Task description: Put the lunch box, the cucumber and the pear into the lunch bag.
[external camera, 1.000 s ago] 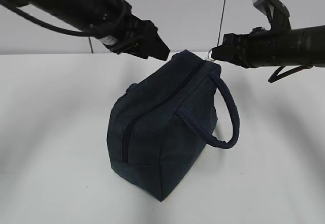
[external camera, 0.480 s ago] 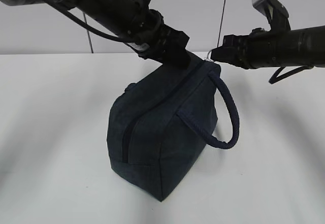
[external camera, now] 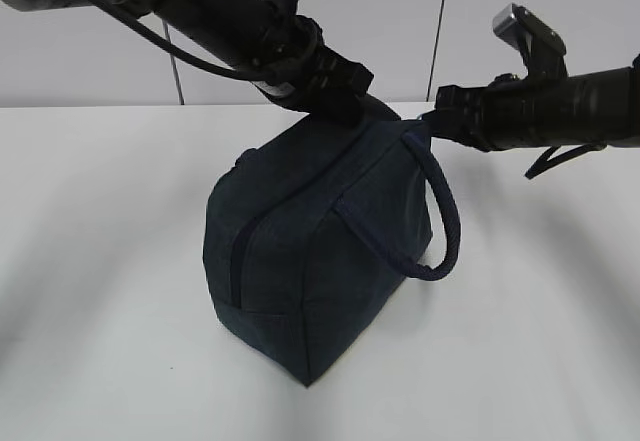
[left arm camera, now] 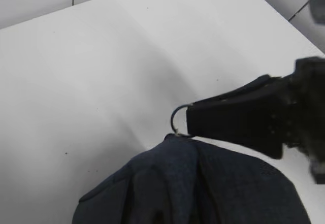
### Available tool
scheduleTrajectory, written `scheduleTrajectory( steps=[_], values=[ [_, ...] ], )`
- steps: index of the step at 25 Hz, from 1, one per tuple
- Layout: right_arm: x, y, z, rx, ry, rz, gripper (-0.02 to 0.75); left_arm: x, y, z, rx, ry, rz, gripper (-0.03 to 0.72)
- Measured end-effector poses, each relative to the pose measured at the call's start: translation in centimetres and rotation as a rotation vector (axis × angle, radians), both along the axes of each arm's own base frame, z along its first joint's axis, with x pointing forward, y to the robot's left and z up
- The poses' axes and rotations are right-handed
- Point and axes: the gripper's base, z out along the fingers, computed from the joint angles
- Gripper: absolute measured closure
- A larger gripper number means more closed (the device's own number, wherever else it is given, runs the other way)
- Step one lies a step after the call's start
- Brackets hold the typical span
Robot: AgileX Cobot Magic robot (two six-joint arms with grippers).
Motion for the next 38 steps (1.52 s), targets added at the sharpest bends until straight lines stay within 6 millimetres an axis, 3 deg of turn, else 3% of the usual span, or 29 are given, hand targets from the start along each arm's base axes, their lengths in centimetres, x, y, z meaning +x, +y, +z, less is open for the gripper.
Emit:
scheduleTrajectory(
  steps=[5, 13, 15, 16, 19, 23, 27, 30, 34, 38],
  values=[
    [0.5, 0.0, -3.1, 0.0, 0.077, -0.006, 0.732, -0.5, 0.3, 1.0, 0.01, -0.032, -0.014, 0.678],
    [0.6, 0.4, -3.2, 0.04, 0.076, 0.024, 0.727, -0.7, 0.4, 1.5, 0.016, -0.037, -0.024, 0.671],
    [0.7, 0.5, -2.9, 0.048, 0.063, 0.041, 0.671, -0.9, 0.4, 1.6, 0.018, -0.033, -0.032, 0.619],
    [0.8, 0.5, -2.7, 0.049, 0.054, 0.046, 0.605, -0.9, 0.5, 1.8, 0.017, -0.033, -0.031, 0.568],
    [0.8, 0.5, -0.8, 0.047, 0.004, 0.052, 0.355, -1.2, 0.8, 2.3, 0.018, -0.022, -0.044, 0.384],
    [0.4, -0.3, 2.6, 0.018, -0.088, 0.05, 0.227, -1.5, 1.4, 2.5, 0.034, 0.03, -0.075, 0.318],
    [-0.9, -1.7, 5.6, -0.076, -0.137, 0.082, 0.212, -1.9, 3.1, 3.1, 0.102, 0.07, -0.062, 0.332],
    [-2.6, -2.0, 7.6, -0.174, -0.119, 0.13, 0.23, -2.7, 5.0, 5.3, 0.208, 0.034, 0.011, 0.387],
    [-5.1, -2.2, 9.6, -0.24, -0.009, 0.163, 0.274, -4.5, 7.0, 8.1, 0.32, 0.022, 0.127, 0.423],
    [-7.9, -2.8, 11.4, -0.292, 0.097, 0.147, 0.293, -7.2, 9.3, 9.3, 0.384, 0.034, 0.271, 0.434]
  ],
)
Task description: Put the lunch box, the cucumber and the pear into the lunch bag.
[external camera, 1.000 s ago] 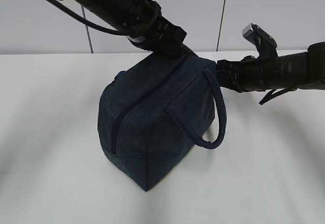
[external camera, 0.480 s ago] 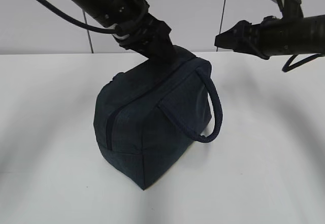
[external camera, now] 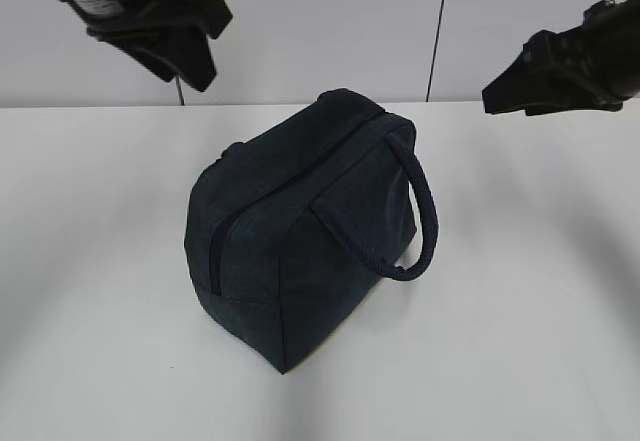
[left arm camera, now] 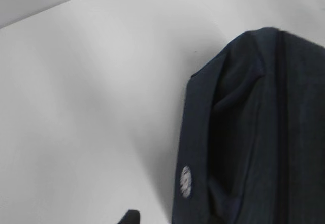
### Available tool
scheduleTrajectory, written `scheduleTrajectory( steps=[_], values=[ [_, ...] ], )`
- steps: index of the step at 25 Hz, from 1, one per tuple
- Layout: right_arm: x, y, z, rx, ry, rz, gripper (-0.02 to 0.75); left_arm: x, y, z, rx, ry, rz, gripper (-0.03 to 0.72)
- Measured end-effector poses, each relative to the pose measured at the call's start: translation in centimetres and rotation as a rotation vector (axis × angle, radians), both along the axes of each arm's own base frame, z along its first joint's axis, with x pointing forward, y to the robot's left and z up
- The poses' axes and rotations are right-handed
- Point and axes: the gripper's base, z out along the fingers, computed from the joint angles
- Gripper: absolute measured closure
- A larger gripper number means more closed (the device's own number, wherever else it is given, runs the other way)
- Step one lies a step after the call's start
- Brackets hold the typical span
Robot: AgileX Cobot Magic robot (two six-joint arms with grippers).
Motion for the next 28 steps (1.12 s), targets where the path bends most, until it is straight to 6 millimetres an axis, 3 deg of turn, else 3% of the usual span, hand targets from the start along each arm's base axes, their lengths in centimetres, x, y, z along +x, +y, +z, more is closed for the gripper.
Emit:
scheduleTrajectory(
  steps=[3, 7, 11, 19, 24, 28],
  values=[
    [-2.2, -0.3, 1.0, -0.02, 0.01, -0.034, 0.297, -3.1, 2.4, -0.2, 0.048, -0.014, 0.092, 0.451],
    [-6.1, -0.8, 1.9, -0.063, 0.022, -0.065, 0.299, -9.4, 5.7, -0.6, -0.005, -0.077, 0.162, 0.456],
    [-10.3, -1.9, 1.2, -0.171, 0.115, -0.128, 0.323, -15.7, 8.8, 0.0, -0.113, -0.235, 0.171, 0.457],
    [-19.0, -3.9, 0.1, -0.332, 0.248, -0.272, 0.353, -26.2, 14.2, -2.2, -0.213, -0.403, 0.193, 0.458],
    [-23.7, -4.6, 0.6, -0.371, 0.167, -0.324, 0.353, -29.7, 16.0, -4.2, -0.234, -0.414, 0.218, 0.458],
    [-27.2, -4.9, 0.2, -0.385, 0.032, -0.334, 0.353, -30.1, 16.3, -5.2, -0.216, -0.385, 0.222, 0.459]
  ],
)
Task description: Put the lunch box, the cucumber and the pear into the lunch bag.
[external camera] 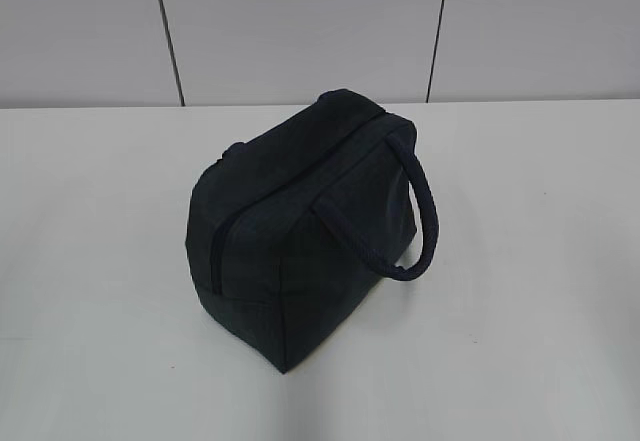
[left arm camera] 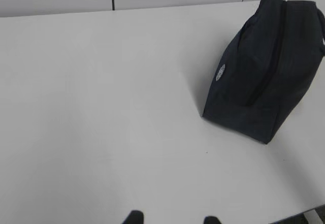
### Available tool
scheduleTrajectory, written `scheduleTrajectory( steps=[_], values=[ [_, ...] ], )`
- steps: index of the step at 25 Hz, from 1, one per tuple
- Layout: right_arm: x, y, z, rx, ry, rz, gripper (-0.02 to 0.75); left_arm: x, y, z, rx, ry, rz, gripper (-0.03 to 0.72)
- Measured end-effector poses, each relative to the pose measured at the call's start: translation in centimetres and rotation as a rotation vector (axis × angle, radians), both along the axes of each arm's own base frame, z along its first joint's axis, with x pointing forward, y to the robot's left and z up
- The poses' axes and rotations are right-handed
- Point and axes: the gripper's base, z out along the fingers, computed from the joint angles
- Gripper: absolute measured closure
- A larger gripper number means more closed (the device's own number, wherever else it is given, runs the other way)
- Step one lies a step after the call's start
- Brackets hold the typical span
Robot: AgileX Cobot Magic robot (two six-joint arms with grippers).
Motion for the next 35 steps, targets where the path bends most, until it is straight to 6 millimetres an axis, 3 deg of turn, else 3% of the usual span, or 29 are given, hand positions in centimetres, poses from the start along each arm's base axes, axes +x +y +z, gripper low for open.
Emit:
scheduleTrajectory(
  steps=[5, 10, 18, 35],
  values=[
    [-4.0, -0.1, -1.8, -0.046, -0.181, 0.052, 0.353, 0.1, 0.1, -1.9, 0.016, -0.008, 0.006, 0.459],
    [-5.5, -0.1, -2.9, -0.065, -0.353, 0.059, 0.353, -0.3, 0.8, -2.4, 0.033, -0.07, 0.026, 0.459],
    [-5.7, -0.1, -3.2, -0.052, -0.374, 0.054, 0.363, -2.1, 1.7, -2.4, -0.021, -0.182, 0.031, 0.459],
    [-5.6, -0.1, -3.2, -0.036, -0.374, 0.048, 0.372, -2.7, 0.5, -2.5, -0.018, -0.184, -0.141, 0.459]
  ],
)
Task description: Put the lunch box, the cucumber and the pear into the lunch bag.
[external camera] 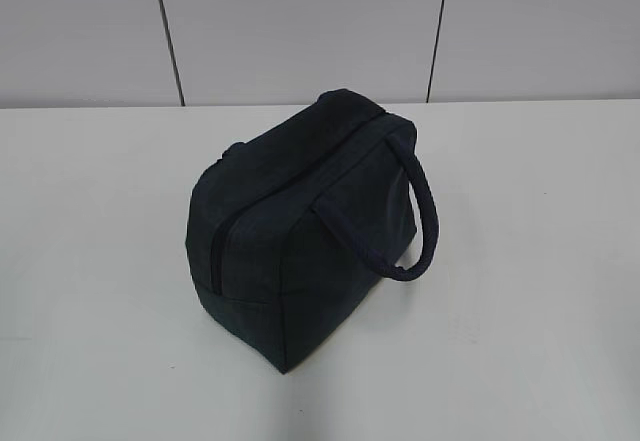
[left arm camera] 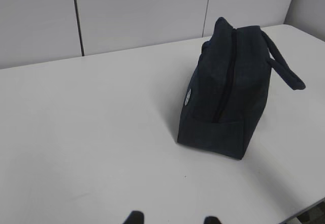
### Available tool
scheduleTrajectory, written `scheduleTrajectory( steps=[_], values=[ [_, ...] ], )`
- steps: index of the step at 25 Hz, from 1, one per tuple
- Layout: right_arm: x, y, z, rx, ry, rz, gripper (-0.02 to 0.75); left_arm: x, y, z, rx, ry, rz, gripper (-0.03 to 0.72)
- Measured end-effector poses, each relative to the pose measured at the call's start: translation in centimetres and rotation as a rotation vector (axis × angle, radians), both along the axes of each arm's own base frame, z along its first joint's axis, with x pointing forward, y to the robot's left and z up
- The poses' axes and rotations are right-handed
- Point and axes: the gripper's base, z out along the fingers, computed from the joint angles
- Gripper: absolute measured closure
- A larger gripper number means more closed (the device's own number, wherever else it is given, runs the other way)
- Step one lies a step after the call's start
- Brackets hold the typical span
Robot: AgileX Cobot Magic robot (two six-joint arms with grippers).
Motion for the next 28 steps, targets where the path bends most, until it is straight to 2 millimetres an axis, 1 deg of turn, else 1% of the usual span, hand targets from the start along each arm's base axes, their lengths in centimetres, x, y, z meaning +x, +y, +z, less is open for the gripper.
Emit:
scheduleTrajectory(
  steps=[17, 19, 24, 26, 28],
  values=[
    [0.0, 0.0, 0.0, 0.013, 0.0, -0.008, 0.372, -0.03, -0.07, 0.01, 0.003, -0.002, 0.006, 0.459],
    [0.0, 0.0, 0.0, 0.013, 0.0, -0.008, 0.372, -0.07, -0.15, 0.01, 0.003, -0.002, 0.079, 0.459],
    [0.0, 0.06, 0.0, 0.013, 0.0, -0.055, 0.372, -0.15, -0.5, 0.01, 0.003, -0.002, 0.365, 0.459],
    [0.0, 0.08, 0.0, 0.013, 0.0, -0.071, 0.373, -0.15, -0.56, 0.01, 0.003, -0.002, 0.416, 0.459],
    [0.0, 0.08, 0.0, 0.015, 0.0, -0.074, 0.373, -0.15, -0.57, 0.01, 0.003, -0.002, 0.423, 0.459]
  ],
)
